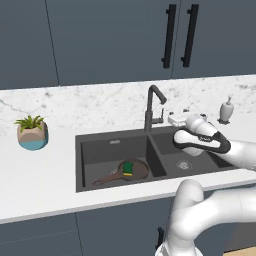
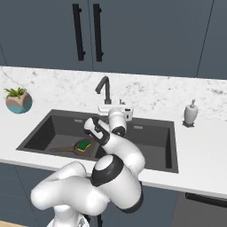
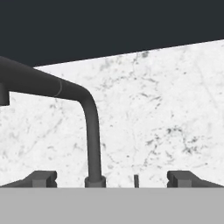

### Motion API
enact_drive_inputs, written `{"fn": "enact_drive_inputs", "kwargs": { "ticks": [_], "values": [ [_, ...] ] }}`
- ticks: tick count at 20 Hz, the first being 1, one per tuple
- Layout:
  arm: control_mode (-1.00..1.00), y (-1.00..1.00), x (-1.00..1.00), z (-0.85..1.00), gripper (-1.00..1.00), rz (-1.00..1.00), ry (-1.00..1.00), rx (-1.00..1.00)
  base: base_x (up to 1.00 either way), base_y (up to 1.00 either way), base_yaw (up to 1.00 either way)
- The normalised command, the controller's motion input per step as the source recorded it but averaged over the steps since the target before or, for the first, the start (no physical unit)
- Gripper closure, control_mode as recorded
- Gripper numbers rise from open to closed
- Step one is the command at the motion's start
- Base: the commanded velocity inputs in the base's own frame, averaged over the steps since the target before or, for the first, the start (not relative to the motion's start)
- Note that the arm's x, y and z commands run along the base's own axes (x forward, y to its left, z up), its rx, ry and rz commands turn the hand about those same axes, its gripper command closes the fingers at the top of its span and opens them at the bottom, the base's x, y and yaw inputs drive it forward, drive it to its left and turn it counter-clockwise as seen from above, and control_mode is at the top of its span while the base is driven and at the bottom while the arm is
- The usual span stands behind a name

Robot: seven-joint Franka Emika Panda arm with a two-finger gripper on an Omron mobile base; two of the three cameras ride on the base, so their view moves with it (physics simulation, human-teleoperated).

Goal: Pick the pan and sponge and place them into the sink. Then turn on the water.

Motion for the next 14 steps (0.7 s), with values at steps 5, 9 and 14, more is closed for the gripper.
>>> {"fn": "enact_drive_inputs", "kwargs": {
  "ticks": [5, 9, 14],
  "values": [
    [-1.0, 0.0, 0.01, -0.15, -1.0, 0.0, 0.0, 0.0, 0.0, 0.0, 0.0],
    [-1.0, 0.0, 0.0, -0.19, -1.0, -0.03, 0.0, 0.0, 0.0, 0.0, 0.0],
    [-1.0, 0.0, 0.0, -0.16, -1.0, -0.04, 0.0, 0.0, 0.0, 0.0, 0.0]
  ]
}}
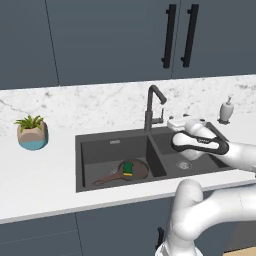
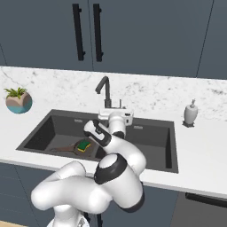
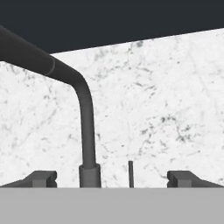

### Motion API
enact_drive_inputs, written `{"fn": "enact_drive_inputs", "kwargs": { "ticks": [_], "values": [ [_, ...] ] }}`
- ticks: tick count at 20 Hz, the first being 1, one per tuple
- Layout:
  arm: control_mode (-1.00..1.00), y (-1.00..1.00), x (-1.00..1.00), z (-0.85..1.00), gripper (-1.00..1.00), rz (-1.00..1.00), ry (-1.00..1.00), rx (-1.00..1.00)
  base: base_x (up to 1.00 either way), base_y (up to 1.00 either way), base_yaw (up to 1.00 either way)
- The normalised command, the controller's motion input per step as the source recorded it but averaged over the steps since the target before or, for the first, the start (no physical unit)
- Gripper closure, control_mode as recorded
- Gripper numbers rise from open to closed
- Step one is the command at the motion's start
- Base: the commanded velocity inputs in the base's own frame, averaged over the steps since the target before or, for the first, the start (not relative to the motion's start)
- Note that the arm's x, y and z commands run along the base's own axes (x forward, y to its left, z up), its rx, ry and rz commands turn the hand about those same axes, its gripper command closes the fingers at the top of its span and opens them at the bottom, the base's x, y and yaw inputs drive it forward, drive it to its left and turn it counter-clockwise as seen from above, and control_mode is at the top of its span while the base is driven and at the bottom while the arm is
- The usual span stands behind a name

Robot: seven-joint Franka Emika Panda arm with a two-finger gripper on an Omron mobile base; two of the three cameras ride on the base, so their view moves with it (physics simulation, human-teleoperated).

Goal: Pick the pan and sponge and place them into the sink. Then turn on the water.

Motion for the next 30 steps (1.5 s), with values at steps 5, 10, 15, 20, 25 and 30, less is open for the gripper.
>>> {"fn": "enact_drive_inputs", "kwargs": {
  "ticks": [5, 10, 15, 20, 25, 30],
  "values": [
    [-1.0, 0.0, 0.08, -0.12, -1.0, -0.06, 0.0, 0.0, 0.0, 0.0, 0.0],
    [-1.0, 0.0, 0.3, -0.03, -1.0, -0.05, 0.0, 0.0, 0.0, 0.0, 0.0],
    [-1.0, 0.02, 0.21, -0.13, -1.0, -0.01, 0.0, 0.0, 0.0, 0.0, 0.0],
    [-1.0, 0.13, 0.12, -0.16, -1.0, 0.0, 0.0, 0.0, 0.0, 0.0, 0.0],
    [-1.0, 0.09, 0.29, -0.17, -1.0, -0.01, 0.0, 0.0, 0.0, 0.0, 0.0],
    [-1.0, 0.0, 0.26, -0.12, -1.0, -0.04, 0.0, 0.0, 0.0, 0.0, 0.0]
  ]
}}
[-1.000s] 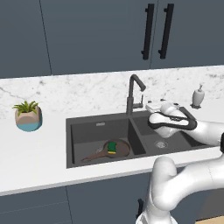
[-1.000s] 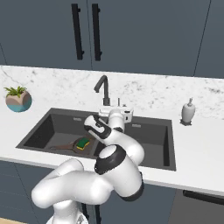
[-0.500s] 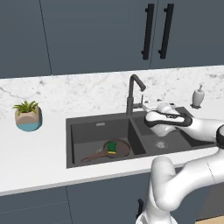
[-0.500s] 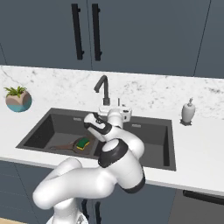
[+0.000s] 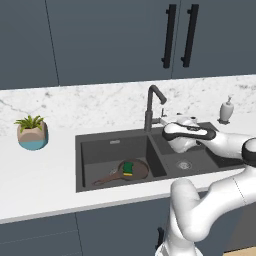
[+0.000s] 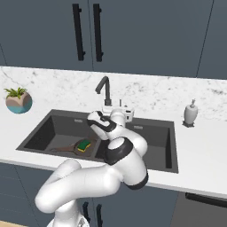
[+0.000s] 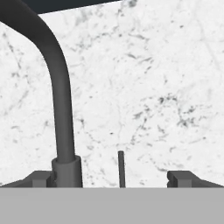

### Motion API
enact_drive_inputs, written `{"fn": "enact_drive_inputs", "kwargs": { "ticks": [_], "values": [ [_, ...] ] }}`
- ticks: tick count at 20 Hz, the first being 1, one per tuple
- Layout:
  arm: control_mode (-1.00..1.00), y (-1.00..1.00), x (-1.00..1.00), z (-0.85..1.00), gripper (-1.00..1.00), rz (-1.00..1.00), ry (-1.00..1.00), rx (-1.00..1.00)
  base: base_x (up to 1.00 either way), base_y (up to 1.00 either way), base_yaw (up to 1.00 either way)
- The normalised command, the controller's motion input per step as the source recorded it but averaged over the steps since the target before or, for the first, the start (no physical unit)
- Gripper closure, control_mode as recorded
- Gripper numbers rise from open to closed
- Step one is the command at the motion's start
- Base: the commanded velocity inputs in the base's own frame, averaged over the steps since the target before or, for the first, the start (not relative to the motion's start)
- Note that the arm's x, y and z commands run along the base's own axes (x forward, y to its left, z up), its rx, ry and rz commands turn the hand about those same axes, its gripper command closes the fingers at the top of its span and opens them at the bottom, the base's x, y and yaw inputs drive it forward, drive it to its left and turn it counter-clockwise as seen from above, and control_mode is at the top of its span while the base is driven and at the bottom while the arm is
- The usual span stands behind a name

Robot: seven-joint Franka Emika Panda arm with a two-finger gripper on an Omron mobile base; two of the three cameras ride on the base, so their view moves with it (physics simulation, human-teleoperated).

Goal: Pick the pan and sponge and place them into the sink. Then turn on the water.

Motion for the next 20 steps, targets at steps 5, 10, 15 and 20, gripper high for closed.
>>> {"fn": "enact_drive_inputs", "kwargs": {
  "ticks": [5, 10, 15, 20],
  "values": [
    [-1.0, 0.0, 0.23, -0.18, -1.0, -0.06, 0.0, 0.0, 0.0, 0.0, 0.0],
    [-1.0, 0.02, 0.18, -0.09, -1.0, -0.07, 0.0, 0.0, 0.0, 0.0, 0.0],
    [-1.0, 0.01, 0.2, -0.08, -1.0, -0.04, 0.0, 0.0, 0.0, 0.0, 0.0],
    [-1.0, 0.03, 0.22, -0.1, -1.0, -0.02, 0.0, 0.0, 0.0, 0.0, 0.0]
  ]
}}
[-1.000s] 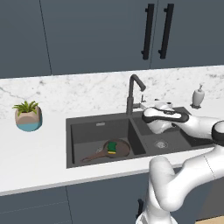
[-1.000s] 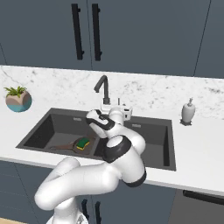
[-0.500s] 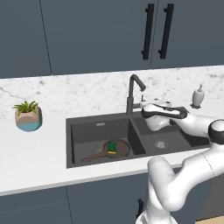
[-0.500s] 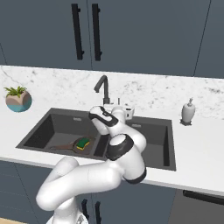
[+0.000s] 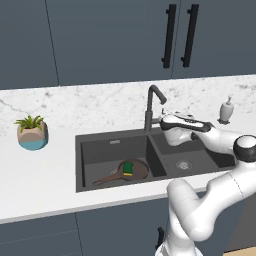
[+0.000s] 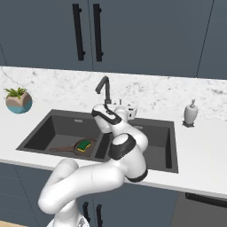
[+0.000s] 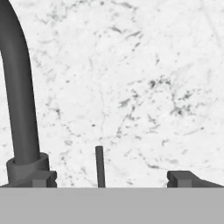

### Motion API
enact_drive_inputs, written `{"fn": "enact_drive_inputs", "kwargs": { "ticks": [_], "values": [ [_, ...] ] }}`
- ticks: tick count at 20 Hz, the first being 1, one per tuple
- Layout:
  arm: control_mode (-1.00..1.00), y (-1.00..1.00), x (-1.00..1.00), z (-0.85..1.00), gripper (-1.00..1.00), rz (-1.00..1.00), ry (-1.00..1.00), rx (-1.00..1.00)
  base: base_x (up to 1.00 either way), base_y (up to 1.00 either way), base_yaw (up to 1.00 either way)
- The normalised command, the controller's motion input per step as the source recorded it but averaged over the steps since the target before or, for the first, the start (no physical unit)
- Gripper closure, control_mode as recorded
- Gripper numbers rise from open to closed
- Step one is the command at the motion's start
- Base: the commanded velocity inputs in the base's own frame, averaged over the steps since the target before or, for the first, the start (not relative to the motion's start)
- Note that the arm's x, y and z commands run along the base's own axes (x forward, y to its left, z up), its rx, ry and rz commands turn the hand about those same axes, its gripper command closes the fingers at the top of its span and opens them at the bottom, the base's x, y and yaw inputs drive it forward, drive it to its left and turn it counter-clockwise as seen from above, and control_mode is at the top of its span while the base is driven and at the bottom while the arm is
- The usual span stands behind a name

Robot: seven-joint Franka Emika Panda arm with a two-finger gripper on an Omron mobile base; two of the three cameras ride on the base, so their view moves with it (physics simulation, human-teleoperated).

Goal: Pick the pan and sponge and place them into the sink. Then turn on the water.

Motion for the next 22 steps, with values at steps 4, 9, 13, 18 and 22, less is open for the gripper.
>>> {"fn": "enact_drive_inputs", "kwargs": {
  "ticks": [4, 9, 13, 18, 22],
  "values": [
    [-1.0, 0.15, 0.18, -0.08, -1.0, 0.0, 0.0, 0.0, 0.0, 0.0, 0.0],
    [-1.0, 0.4, 0.07, -0.07, -1.0, 0.0, 0.0, -0.02, 0.0, 0.0, 0.0],
    [-1.0, 0.17, 0.17, -0.07, -1.0, 0.0, 0.0, 0.0, 0.0, 0.0, 0.0],
    [-1.0, -0.25, 0.06, -0.13, -1.0, -0.01, 0.0, 0.0, 0.0, 0.0, 0.0],
    [-1.0, -0.38, 0.01, -0.16, -1.0, -0.05, 0.0, 0.0, 0.0, 0.0, 0.0]
  ]
}}
